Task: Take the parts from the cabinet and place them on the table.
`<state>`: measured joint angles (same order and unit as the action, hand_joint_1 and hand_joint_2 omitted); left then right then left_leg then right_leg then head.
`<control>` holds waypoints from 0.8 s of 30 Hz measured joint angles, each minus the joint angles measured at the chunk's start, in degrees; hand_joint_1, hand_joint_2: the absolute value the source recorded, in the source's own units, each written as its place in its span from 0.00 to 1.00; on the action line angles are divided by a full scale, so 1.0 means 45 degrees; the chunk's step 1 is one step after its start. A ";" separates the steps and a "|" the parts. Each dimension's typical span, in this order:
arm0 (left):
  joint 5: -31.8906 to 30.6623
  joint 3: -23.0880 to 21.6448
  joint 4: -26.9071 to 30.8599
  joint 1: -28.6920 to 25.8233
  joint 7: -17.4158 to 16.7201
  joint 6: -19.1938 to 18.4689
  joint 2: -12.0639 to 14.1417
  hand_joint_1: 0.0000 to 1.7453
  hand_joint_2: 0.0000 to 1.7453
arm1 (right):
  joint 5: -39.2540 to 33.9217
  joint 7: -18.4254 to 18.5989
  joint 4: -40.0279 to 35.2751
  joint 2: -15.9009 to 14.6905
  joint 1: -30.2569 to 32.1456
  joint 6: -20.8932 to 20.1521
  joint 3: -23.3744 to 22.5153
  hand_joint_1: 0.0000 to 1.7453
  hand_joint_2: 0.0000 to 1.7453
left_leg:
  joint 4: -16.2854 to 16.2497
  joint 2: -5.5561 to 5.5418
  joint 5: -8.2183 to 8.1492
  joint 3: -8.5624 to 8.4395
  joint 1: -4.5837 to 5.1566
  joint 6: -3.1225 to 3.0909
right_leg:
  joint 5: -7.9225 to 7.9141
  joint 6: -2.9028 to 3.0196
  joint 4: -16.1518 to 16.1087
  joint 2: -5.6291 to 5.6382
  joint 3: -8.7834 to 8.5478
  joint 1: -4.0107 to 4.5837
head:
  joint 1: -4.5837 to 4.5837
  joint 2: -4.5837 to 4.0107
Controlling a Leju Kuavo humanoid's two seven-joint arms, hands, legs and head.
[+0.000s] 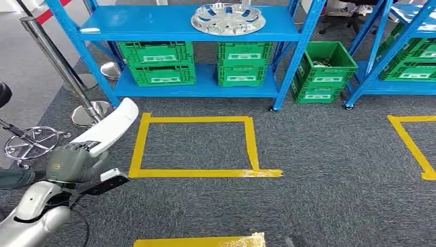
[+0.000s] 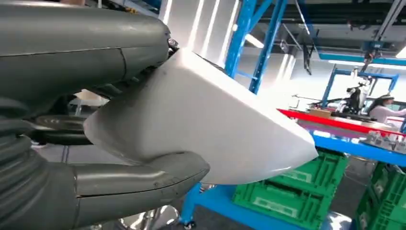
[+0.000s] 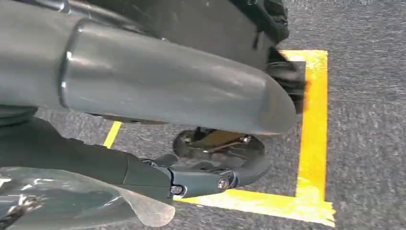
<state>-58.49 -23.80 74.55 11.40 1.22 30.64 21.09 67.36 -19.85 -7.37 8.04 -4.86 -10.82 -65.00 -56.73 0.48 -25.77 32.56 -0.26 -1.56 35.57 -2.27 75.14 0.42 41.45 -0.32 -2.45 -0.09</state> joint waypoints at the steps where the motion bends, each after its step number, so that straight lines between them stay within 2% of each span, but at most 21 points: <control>1: 0.0005 0.0000 0.0000 -0.0038 0.0000 0.0000 -0.0010 1.00 1.00 | 0.0000 0.0015 0.0000 0.0005 0.0006 0.0000 0.0000 0.00 0.00 | -0.0008 0.0000 0.0019 0.0036 0.0001 0.0010 | -0.0193 -0.0007 -0.0143 -0.0002 -0.0143 -0.0003 | 0.0005 0.0000; 2: 0.0000 0.0000 0.0000 -0.0058 0.0000 -0.0005 -0.0015 1.00 1.00 | 0.0000 0.0020 0.0000 0.0000 0.0002 0.0000 0.0000 0.00 0.00 | -0.0015 -0.0002 0.0040 0.0055 0.0002 0.0037 | -0.0625 0.0004 -0.0875 -0.0005 -0.0597 -0.0005 | 0.0000 0.0000; 4: 0.0004 0.0005 0.0000 -0.0056 0.0000 -0.0005 -0.0015 1.00 1.00 | 0.0000 0.0029 0.0000 0.0000 -0.0026 0.0000 0.0000 0.00 0.00 | -0.0044 -0.0010 0.0063 0.0047 0.0002 0.0077 | -0.1651 0.0099 -0.3382 -0.0020 -0.2058 -0.0005 | 0.0000 0.0000; 5: 0.0004 0.0015 0.0000 -0.0059 0.0000 -0.0005 -0.0015 1.00 1.00 | 0.0000 0.0039 0.0000 0.0004 -0.0059 0.0000 0.0000 0.00 0.00 | -0.0053 -0.0010 0.0092 0.0086 0.0052 0.0147 | -0.1409 0.0156 -0.3955 -0.0016 -0.2407 0.0031 | 0.0015 0.0000; 6: 0.0004 0.0024 0.0000 -0.0049 0.0000 -0.0005 -0.0004 1.00 1.00 | 0.0010 0.0039 0.0000 0.0005 -0.0071 0.0000 0.0000 0.00 0.00 | -0.0153 -0.0014 0.0111 0.0171 0.0085 0.0197 | -0.1510 0.0232 -0.4089 0.0000 -0.2458 0.0033 | 0.0024 0.0000; 8: 0.0005 0.0015 0.0000 -0.0074 0.0000 -0.0005 -0.0015 1.00 1.00 | 0.0039 0.0049 0.0000 0.0005 -0.0044 0.0000 0.0000 0.00 0.00 | -0.0117 -0.0012 0.0212 0.0207 0.0052 0.0345 | -0.1550 0.0303 -0.4000 0.0009 -0.2373 0.0071 | 0.0015 0.0000; 9: 0.0004 0.0015 0.0000 -0.0072 0.0000 -0.0005 -0.0010 1.00 1.00 | 0.0034 0.0054 0.0000 0.0000 -0.0023 0.0000 0.0000 0.00 0.00 | -0.0094 -0.0021 0.0252 0.0205 0.0055 0.0411 | -0.1603 0.0392 -0.4026 0.0006 -0.2357 0.0062 | 0.0024 0.0000; 10: 0.0004 0.0024 0.0000 -0.0076 0.0000 -0.0005 0.0015 1.00 1.00 | 0.0034 0.0049 0.0000 0.0000 -0.0014 0.0010 -0.0005 0.00 0.00 | -0.0167 -0.0044 0.0117 0.0260 0.0037 0.0483 | -0.1722 0.0553 -0.4132 -0.0037 -0.2367 -0.0042 | 0.0005 0.0000; 11: 0.0004 0.0029 0.0000 -0.0067 0.0000 -0.0005 0.0024 1.00 1.00 | 0.0024 0.0049 0.0000 -0.0010 -0.0043 0.0015 -0.0005 0.00 0.00 | -0.0490 -0.0057 -0.0226 0.0371 0.0028 0.0558 | -0.1762 0.0623 -0.4133 -0.0043 -0.2332 -0.0042 | 0.0073 0.0000; 12: 0.0004 0.0034 0.0000 -0.0058 0.0000 -0.0005 0.0029 1.00 1.00 | 0.0029 0.0049 0.0000 -0.0010 -0.0064 0.0015 -0.0005 0.00 0.00 | -0.1241 -0.0058 -0.0746 0.0653 -0.0003 0.0617 | -0.1788 0.0666 -0.4133 -0.0047 -0.2287 -0.0044 | 0.0136 0.0000; 14: 0.0004 0.0024 0.0000 -0.0109 0.0000 -0.0010 0.0024 1.00 1.00 | 0.0034 0.0049 0.0000 -0.0010 -0.0052 0.0010 0.0000 0.00 0.00 | -0.3457 -0.0058 -0.1811 0.1515 -0.0048 0.0711 | -0.1840 0.0692 -0.4122 -0.0064 -0.2185 -0.0036 | 0.0126 0.0000; 15: 0.0004 0.0019 0.0000 -0.0148 0.0000 -0.0010 0.0024 1.00 1.00 | 0.0038 0.0054 0.0000 -0.0010 -0.0028 0.0010 0.0000 0.00 0.00 | -0.4134 -0.0058 -0.2020 0.1755 -0.0063 0.0742 | -0.1867 0.0686 -0.4111 -0.0067 -0.2131 -0.0037 | 0.0136 0.0000; 16: 0.0000 0.0019 0.0000 -0.0172 0.0000 -0.0010 0.0024 1.00 1.00 | 0.0039 0.0054 0.0000 -0.0010 -0.0017 0.0010 0.0000 0.00 0.00 | -0.4117 -0.0058 -0.1901 0.1690 -0.0085 0.0752 | -0.1895 0.0668 -0.4103 -0.0067 -0.2099 -0.0040 | 0.0131 0.0000; 17: 0.0004 0.0020 0.0000 -0.0173 0.0000 -0.0010 0.0024 1.00 1.00 | 0.0039 0.0054 0.0000 -0.0010 -0.0016 0.0010 0.0000 0.00 0.00 | -0.3538 -0.0056 -0.1498 0.1335 -0.0111 0.0753 | -0.1911 0.0646 -0.4083 -0.0066 -0.2073 -0.0044 | 0.0136 0.0000; 19: -0.0005 0.0029 0.0000 -0.0164 0.0000 -0.0010 0.0029 1.00 1.00 | 0.0039 0.0054 0.0000 -0.0010 -0.0036 0.0010 0.0000 0.00 0.00 | -0.1229 -0.0056 -0.0403 0.0074 -0.0154 0.0726 | -0.1916 0.0614 -0.4020 -0.0061 -0.2074 -0.0054 | 0.0136 0.0000; 20: -0.0020 0.0034 0.0000 -0.0160 0.0000 -0.0010 0.0034 1.00 1.00 | 0.0039 0.0054 0.0000 -0.0010 -0.0040 0.0010 0.0000 0.00 0.00 | -0.0334 -0.0063 -0.0364 -0.0373 -0.0163 0.0705 | -0.1920 0.0558 -0.4006 -0.0060 -0.2051 -0.0048 | 0.0126 0.0000; 21: -0.0020 0.0029 0.0000 -0.0154 0.0000 -0.0005 0.0024 1.00 1.00 | 0.0039 0.0054 0.0000 -0.0010 -0.0067 0.0010 0.0000 0.00 0.00 | -0.0095 -0.0077 -0.0421 -0.0443 -0.0089 0.0642 | -0.1942 0.0461 -0.3922 -0.0042 -0.1949 0.0039 | 0.0156 0.0000; 24: -0.0015 0.0029 -0.0005 -0.0208 0.0000 -0.0004 0.0024 1.00 1.00 | 0.0044 0.0058 0.0000 -0.0010 -0.0048 0.0014 0.0000 0.00 0.00 | -0.0219 -0.0099 -0.0347 -0.0234 -0.0033 0.0414 | -0.2092 0.0234 -0.3991 -0.0055 -0.1849 -0.0006 | 0.0141 0.0000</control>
<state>-58.55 -23.67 74.53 10.47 1.22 30.62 21.20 67.56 -19.59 -7.37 8.00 -5.08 -10.76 -65.00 -57.72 0.04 -27.33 31.51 -0.40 0.30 26.16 -1.21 57.18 0.17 33.13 -0.34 -1.81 -0.09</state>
